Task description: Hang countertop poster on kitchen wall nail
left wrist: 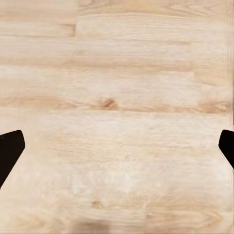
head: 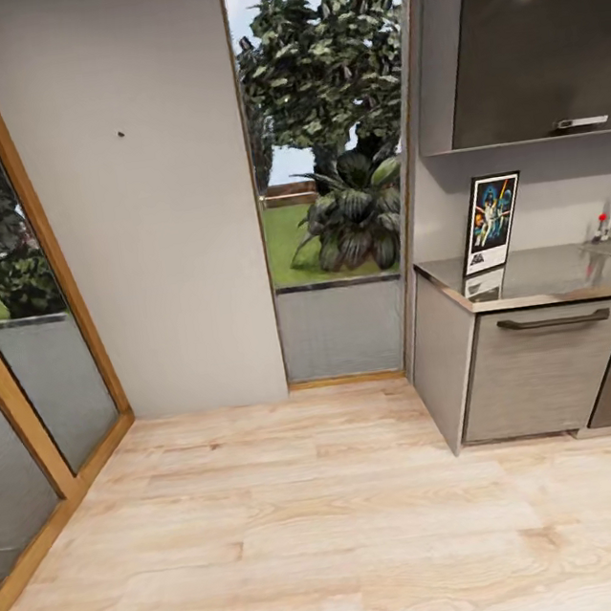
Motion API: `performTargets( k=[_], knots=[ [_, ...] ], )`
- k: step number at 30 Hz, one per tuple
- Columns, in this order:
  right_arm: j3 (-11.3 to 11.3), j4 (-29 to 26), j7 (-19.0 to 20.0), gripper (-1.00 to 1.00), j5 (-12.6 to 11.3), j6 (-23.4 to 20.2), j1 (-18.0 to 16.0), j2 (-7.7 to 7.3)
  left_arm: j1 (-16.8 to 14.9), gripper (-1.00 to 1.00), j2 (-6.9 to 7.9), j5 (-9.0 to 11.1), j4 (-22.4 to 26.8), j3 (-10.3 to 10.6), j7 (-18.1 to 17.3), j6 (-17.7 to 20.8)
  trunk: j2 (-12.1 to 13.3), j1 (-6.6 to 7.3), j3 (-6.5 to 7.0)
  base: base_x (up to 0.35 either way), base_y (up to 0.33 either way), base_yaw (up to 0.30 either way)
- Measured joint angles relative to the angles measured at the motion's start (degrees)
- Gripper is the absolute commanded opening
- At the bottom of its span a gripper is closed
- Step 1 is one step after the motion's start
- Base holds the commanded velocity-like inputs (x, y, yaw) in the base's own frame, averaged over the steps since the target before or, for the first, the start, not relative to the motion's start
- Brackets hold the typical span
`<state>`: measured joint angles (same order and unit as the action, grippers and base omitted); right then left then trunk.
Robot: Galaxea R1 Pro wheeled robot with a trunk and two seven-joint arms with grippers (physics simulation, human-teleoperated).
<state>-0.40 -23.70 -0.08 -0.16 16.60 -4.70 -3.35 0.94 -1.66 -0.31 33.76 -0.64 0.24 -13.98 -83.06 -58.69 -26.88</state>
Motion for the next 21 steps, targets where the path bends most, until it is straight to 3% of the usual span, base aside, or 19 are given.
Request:
performTargets(
  k=[15, 21],
  knots=[
    [0.00, 0.00, 0.00, 1.00, 0.00, 0.00, 0.00, 0.00, 0.00, 1.00, 0.01, 0.00, 0.00, -0.02, 0.00, 0.00, 0.00, 0.00, 0.00, 0.330, 0.000, -0.261],
    [0.00, 0.01, 0.00, 1.00, 0.06, 0.01, -0.01, 0.00, 0.01, 1.00, 0.01, 0.00, 0.01, -0.05, 0.00, 0.00, 0.00, 0.00, 0.00, 0.332, 0.000, -0.123]
  ],
)
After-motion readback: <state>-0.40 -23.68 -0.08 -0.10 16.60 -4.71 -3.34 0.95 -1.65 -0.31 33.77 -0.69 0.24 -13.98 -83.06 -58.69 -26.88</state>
